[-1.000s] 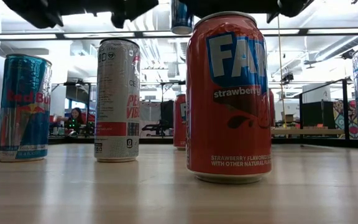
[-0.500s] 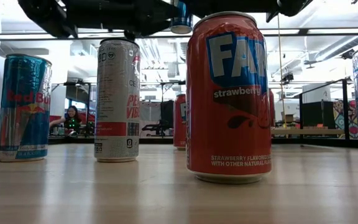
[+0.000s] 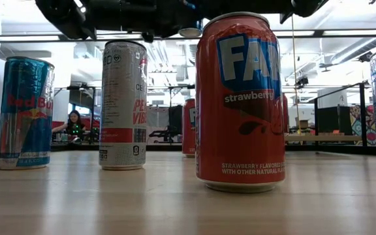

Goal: Place canned beverage on shelf
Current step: Put the top blue soda can on the shelf

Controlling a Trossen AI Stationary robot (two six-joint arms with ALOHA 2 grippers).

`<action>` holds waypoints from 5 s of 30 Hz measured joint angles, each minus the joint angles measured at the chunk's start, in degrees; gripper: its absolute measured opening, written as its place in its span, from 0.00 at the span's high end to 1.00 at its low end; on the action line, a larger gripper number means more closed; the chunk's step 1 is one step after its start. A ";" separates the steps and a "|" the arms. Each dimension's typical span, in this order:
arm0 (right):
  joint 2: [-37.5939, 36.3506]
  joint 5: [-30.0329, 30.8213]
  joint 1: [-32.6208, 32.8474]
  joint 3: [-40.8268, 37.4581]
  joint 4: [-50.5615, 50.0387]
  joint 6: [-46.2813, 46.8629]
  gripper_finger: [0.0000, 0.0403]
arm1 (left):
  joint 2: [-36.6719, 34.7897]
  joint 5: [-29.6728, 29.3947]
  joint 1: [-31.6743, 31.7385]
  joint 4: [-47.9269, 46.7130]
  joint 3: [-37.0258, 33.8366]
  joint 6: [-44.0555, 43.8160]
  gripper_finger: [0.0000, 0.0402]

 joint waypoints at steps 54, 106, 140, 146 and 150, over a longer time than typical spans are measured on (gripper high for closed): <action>-0.54 0.63 0.00 27.74 -50.27 -1.78 0.20 | -2.74 -12.09 -2.40 -1.08 -3.51 2.30 0.47; -0.19 0.87 -7.94 35.34 -64.21 -2.13 0.45 | -8.25 -13.05 -2.83 -3.35 -3.34 2.28 0.23; -24.65 8.55 -13.23 11.22 -62.35 5.64 0.45 | -15.82 -13.03 -4.00 -10.03 -3.43 2.45 0.23; -29.45 9.62 -14.84 5.80 -59.71 7.86 0.45 | -15.82 -13.05 -4.00 -10.03 -3.43 2.85 0.23; -32.12 12.81 -15.58 3.51 -59.98 9.56 0.45 | -15.82 -13.05 -4.00 -10.04 -3.43 2.89 0.23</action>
